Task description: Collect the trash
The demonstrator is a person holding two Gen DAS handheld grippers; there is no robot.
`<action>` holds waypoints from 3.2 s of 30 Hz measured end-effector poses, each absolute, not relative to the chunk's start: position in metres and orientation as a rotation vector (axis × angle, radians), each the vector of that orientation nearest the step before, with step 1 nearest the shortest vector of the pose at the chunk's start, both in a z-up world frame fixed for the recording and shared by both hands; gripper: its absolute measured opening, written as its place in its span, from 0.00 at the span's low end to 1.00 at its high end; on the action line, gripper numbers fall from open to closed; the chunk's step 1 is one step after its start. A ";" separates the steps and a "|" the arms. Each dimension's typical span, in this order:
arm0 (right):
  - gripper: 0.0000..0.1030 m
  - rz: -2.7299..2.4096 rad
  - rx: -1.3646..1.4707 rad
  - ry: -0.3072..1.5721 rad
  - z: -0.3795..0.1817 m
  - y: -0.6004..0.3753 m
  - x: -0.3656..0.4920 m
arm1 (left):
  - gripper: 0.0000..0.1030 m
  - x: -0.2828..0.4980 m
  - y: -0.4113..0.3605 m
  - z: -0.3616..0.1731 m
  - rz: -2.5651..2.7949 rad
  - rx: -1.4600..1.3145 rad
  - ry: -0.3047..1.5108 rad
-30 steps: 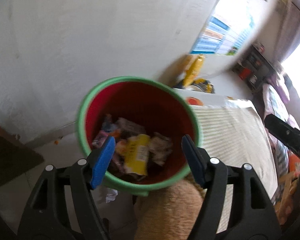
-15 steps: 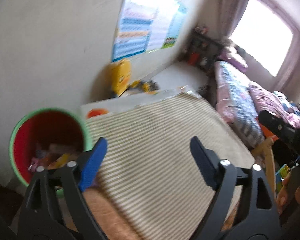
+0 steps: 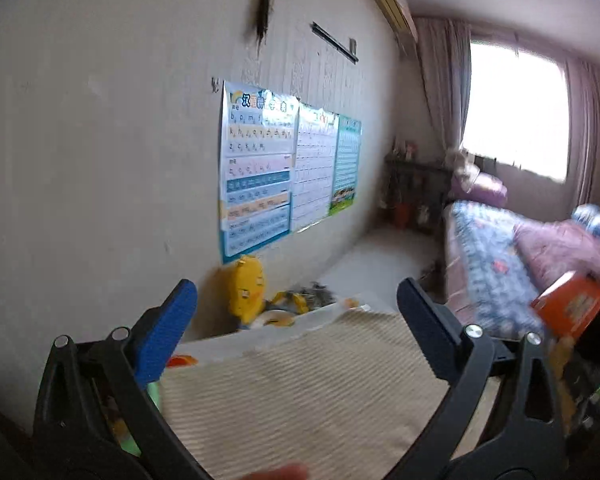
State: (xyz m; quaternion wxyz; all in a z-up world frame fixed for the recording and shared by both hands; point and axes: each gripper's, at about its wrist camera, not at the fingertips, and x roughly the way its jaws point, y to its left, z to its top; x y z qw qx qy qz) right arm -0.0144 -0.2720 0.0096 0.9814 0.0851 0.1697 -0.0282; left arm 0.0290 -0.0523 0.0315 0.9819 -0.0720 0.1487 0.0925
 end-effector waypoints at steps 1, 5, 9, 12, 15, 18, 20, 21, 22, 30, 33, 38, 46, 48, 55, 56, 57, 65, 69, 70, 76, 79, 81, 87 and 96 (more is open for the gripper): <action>0.93 -0.063 0.172 0.345 0.009 -0.274 -0.014 | 0.95 0.027 -0.049 0.031 0.171 -0.171 0.310; 0.93 -0.068 0.188 0.378 0.004 -0.274 -0.016 | 0.95 0.024 -0.041 0.015 0.139 -0.243 0.393; 0.93 -0.057 0.189 0.411 -0.002 -0.266 -0.011 | 0.95 0.025 -0.040 0.008 0.153 -0.201 0.458; 0.93 -0.047 0.169 0.420 -0.002 -0.257 -0.012 | 0.95 0.021 -0.038 0.008 0.168 -0.182 0.455; 0.93 -0.038 0.150 0.423 0.000 -0.250 -0.012 | 0.95 0.017 -0.036 0.010 0.180 -0.173 0.442; 0.93 -0.033 0.147 0.433 -0.002 -0.246 -0.011 | 0.95 0.016 -0.035 0.009 0.183 -0.154 0.438; 0.93 -0.032 0.145 0.450 -0.005 -0.244 -0.009 | 0.95 0.016 -0.035 0.006 0.186 -0.137 0.451; 0.93 -0.032 0.144 0.456 -0.006 -0.244 -0.008 | 0.95 0.017 -0.035 0.005 0.187 -0.132 0.455; 0.93 -0.033 0.145 0.468 -0.007 -0.244 -0.007 | 0.95 0.017 -0.035 0.004 0.188 -0.129 0.459; 0.93 -0.060 0.155 0.509 -0.014 -0.247 -0.003 | 0.95 0.015 -0.038 -0.002 0.180 -0.106 0.484; 0.93 -0.063 0.165 0.528 -0.017 -0.247 -0.001 | 0.95 0.017 -0.038 -0.004 0.175 -0.107 0.499; 0.93 -0.067 0.159 0.536 -0.018 -0.246 -0.001 | 0.95 0.019 -0.038 -0.007 0.168 -0.105 0.514; 0.93 -0.067 0.152 0.548 -0.019 -0.243 0.000 | 0.95 0.021 -0.035 -0.011 0.168 -0.107 0.541; 0.93 -0.065 0.152 0.550 -0.020 -0.243 0.000 | 0.95 0.020 -0.035 -0.012 0.169 -0.110 0.543; 0.93 -0.064 0.148 0.556 -0.020 -0.242 0.001 | 0.95 0.019 -0.034 -0.014 0.166 -0.107 0.550; 0.93 -0.064 0.148 0.556 -0.021 -0.242 0.001 | 0.95 0.019 -0.034 -0.014 0.165 -0.107 0.551; 0.93 -0.065 0.148 0.556 -0.021 -0.242 0.000 | 0.95 0.020 -0.034 -0.014 0.165 -0.106 0.553; 0.93 -0.062 0.142 0.563 -0.023 -0.242 0.000 | 0.95 0.020 -0.034 -0.016 0.164 -0.102 0.563; 0.93 -0.063 0.143 0.565 -0.025 -0.242 0.000 | 0.95 0.021 -0.033 -0.016 0.165 -0.102 0.567; 0.93 -0.063 0.143 0.566 -0.025 -0.242 0.000 | 0.95 0.021 -0.033 -0.016 0.166 -0.102 0.568; 0.93 -0.057 0.136 0.570 -0.027 -0.240 0.000 | 0.95 0.023 -0.033 -0.017 0.172 -0.102 0.574; 0.93 -0.056 0.135 0.572 -0.027 -0.240 0.000 | 0.95 0.024 -0.033 -0.019 0.175 -0.103 0.578; 0.93 -0.056 0.135 0.572 -0.026 -0.240 0.000 | 0.95 0.023 -0.032 -0.020 0.177 -0.103 0.579; 0.93 -0.050 0.131 0.574 -0.027 -0.239 0.001 | 0.95 0.023 -0.032 -0.020 0.180 -0.102 0.583; 0.93 -0.044 0.128 0.580 -0.027 -0.236 0.002 | 0.95 0.022 -0.029 -0.023 0.187 -0.105 0.591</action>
